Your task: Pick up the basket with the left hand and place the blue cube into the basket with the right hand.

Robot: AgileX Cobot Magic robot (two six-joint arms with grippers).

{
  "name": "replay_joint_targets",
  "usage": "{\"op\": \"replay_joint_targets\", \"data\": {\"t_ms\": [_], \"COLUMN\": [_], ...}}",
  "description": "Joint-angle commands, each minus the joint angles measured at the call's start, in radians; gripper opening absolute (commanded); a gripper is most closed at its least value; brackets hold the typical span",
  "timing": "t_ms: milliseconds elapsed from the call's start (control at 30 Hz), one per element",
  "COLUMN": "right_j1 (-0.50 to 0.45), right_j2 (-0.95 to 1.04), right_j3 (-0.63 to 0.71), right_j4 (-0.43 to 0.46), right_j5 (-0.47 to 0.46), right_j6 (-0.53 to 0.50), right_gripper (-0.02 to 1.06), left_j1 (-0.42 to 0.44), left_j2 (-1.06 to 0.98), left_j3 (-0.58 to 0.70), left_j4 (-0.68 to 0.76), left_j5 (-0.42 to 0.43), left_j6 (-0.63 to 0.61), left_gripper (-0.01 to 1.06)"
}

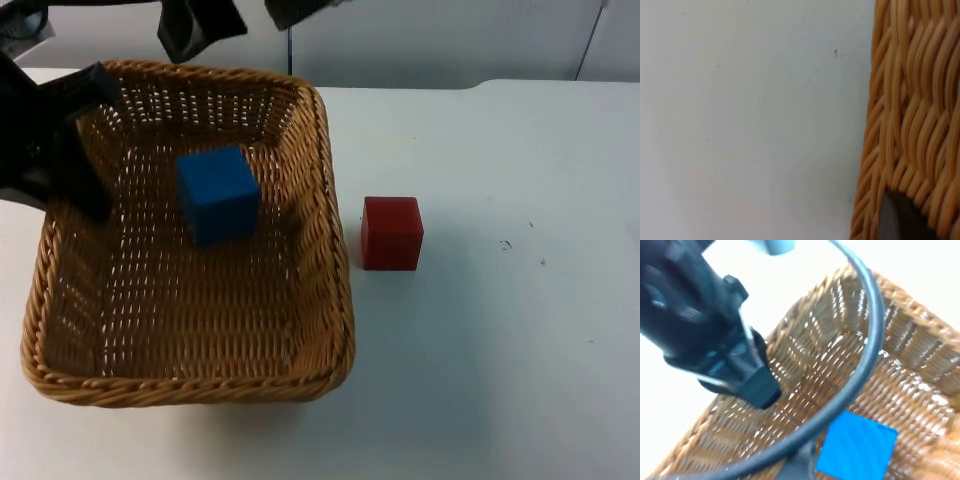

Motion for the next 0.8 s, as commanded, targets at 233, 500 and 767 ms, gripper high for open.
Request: {"op": "replay_joint_targets", "data": {"t_ms": [233,500,767], "right_j1": [0.004,0.004,0.004], "right_j2": [-0.077,-0.201,-0.425], "right_j3": [-0.002,0.163,0.410], "right_j4": [-0.013,-0.028,-0.028], "right_j5": [0.109,0.019,-0.101], "right_j6": [-0.067,-0.064,-0.064], "right_gripper": [0.79,0.78,0.78], "left_j1": [-0.004,-0.004,-0.004], "left_j2": [0.094,0.163,0.196], "left_j3": [-0.113,-0.195,-0.218], "left_j4": [-0.038,-0.034,-0.024], "left_j5": [0.018,0.032,0.027], "left_j6": [0.009,0.009,0.009], "left_gripper": [0.00,0.00,0.00]}}
